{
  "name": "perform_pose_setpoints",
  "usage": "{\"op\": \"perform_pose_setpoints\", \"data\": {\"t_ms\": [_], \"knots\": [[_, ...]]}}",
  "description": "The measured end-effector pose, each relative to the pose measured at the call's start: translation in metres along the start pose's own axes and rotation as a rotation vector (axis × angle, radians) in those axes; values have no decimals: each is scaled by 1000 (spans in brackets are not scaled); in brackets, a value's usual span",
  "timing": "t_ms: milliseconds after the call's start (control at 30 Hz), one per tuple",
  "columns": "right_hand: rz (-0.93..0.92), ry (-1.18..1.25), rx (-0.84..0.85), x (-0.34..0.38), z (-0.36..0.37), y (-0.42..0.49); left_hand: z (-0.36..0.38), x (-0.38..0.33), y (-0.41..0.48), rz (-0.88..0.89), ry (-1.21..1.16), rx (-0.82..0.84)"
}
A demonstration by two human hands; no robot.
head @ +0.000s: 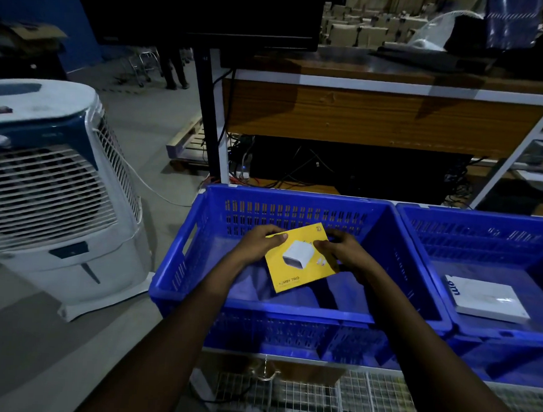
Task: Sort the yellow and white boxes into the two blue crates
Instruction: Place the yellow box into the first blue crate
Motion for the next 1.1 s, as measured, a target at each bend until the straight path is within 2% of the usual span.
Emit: {"op": "perform_pose_setpoints", "data": {"t_ms": [67,200,367,633,700,900,1000,1100], "knots": [[-3,-34,43,3,3,1,-8,4,4,-23,39,-38],[6,-166,59,7,7,14,-29,-1,13,9,280,-137],[28,-364,-1,10,24,50,-38,-2,26,63,489,-203],[-17,-390,-119,-5,37,93,-47,3,36,110,673,-307],[-11,-396,-147,-15,35,99,-39,8,38,80,693,-252],[-15,-208,-228,-36,20,114,16,48,45,-28,830,227],[94,-42,-197,-55,19,119,24,51,42,-10,868,293],[187,8,-171,-82,16,133,25,52,44,2,867,303]]}}
Point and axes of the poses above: each hand's wrist, its own y-axis towards the middle knuckle, its own z-axis out of the palm, x = y × z, the point moved 10 cm from there along y, towards the middle knuckle, and after that the axes turned 11 degrees about y, right-handed, at the moved point
